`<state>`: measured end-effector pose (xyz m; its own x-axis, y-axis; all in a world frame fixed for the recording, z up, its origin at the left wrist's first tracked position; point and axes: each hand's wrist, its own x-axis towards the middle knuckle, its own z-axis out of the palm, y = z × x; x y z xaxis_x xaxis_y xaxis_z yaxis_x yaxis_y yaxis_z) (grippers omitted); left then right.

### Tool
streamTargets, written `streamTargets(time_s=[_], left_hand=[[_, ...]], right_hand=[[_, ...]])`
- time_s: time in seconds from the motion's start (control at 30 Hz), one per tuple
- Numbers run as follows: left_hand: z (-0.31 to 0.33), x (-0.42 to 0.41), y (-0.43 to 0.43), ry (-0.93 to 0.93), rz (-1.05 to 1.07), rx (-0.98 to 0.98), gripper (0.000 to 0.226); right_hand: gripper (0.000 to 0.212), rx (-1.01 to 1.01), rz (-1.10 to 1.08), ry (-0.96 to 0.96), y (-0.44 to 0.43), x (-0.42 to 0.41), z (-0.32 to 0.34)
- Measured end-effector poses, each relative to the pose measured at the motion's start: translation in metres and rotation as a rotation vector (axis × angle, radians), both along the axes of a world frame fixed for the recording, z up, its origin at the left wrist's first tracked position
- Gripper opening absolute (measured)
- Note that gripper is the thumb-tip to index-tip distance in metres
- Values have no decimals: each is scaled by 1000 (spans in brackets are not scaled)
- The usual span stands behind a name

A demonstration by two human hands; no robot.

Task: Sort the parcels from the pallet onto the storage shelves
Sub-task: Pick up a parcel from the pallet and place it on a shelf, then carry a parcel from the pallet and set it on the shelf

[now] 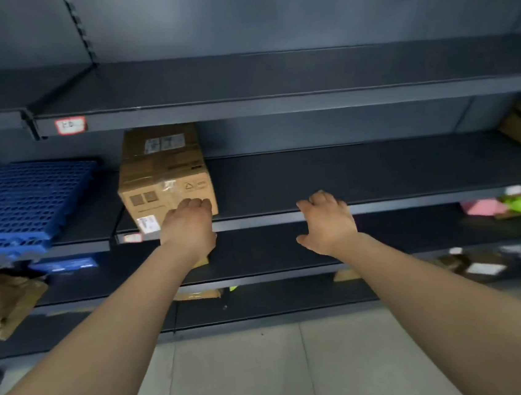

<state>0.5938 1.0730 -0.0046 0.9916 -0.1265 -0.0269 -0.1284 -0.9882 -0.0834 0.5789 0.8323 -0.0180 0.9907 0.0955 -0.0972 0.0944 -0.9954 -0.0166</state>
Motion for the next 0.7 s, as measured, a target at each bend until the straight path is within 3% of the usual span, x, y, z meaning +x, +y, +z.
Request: streamTargets(time_s=[0.2, 0.43, 0.7], left_hand=[[11, -66, -91, -53, -290, -17, 52], [33, -143, -223, -36, -619, -44, 34], [38, -236, -397, -88, -961, -47, 58]], right_hand=[[72, -43, -215, -2, -82, -122, 21], [69, -44, -488, -19, -181, -256, 42], [58, -66, -765, -27, -302, -401, 48]])
